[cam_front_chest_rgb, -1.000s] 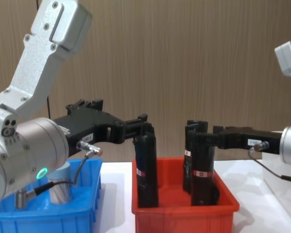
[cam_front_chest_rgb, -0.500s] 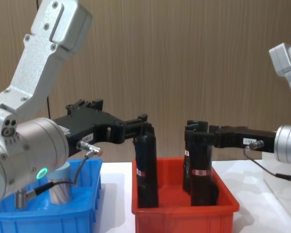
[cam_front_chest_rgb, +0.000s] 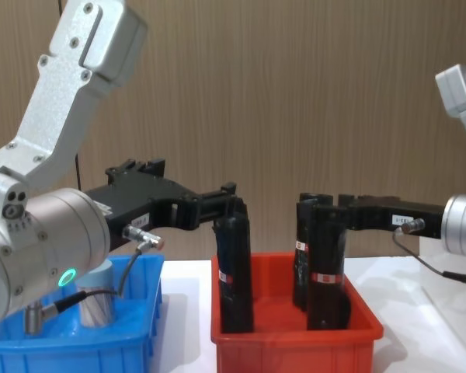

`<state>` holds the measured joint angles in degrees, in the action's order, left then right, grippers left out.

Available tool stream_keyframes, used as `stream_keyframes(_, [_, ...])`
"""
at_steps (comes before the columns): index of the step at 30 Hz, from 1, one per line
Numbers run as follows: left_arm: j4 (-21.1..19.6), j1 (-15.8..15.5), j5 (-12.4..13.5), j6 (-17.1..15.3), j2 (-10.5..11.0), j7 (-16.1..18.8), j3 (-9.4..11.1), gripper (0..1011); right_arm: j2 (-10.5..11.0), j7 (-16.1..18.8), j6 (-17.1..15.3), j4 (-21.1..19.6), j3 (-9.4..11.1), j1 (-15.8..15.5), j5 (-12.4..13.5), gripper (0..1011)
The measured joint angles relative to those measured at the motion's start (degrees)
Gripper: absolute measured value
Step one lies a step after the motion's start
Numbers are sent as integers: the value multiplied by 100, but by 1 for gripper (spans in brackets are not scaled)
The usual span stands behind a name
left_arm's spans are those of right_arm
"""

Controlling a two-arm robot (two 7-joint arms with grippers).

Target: Pick the cotton swabs from the blue box and place them into the white box.

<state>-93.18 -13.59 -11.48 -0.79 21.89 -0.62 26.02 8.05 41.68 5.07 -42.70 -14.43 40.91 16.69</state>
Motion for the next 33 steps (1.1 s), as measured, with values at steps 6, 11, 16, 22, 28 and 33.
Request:
stream_keyframes(6, [0, 0, 0, 0, 0, 0, 0, 1004, 3, -16, 43, 80, 7, 45, 0, 1002])
stream_keyframes(11, [0, 0, 0, 0, 0, 0, 0, 1004, -2, -22, 75, 173, 4, 89, -17, 1002])
stream_keyframes(16, [0, 0, 0, 0, 0, 0, 0, 1004, -18, -22, 126, 326, -12, 161, -48, 1002])
stream_keyframes(22, [0, 0, 0, 0, 0, 0, 0, 1004, -46, -2, 187, 543, -40, 261, -94, 1002])
stream_keyframes(28, [0, 0, 0, 0, 0, 0, 0, 1004, -83, 38, 262, 764, -77, 369, -130, 1002])
stream_keyframes(33, [0, 0, 0, 0, 0, 0, 0, 1004, -119, 67, 339, 979, -106, 469, -158, 1002])
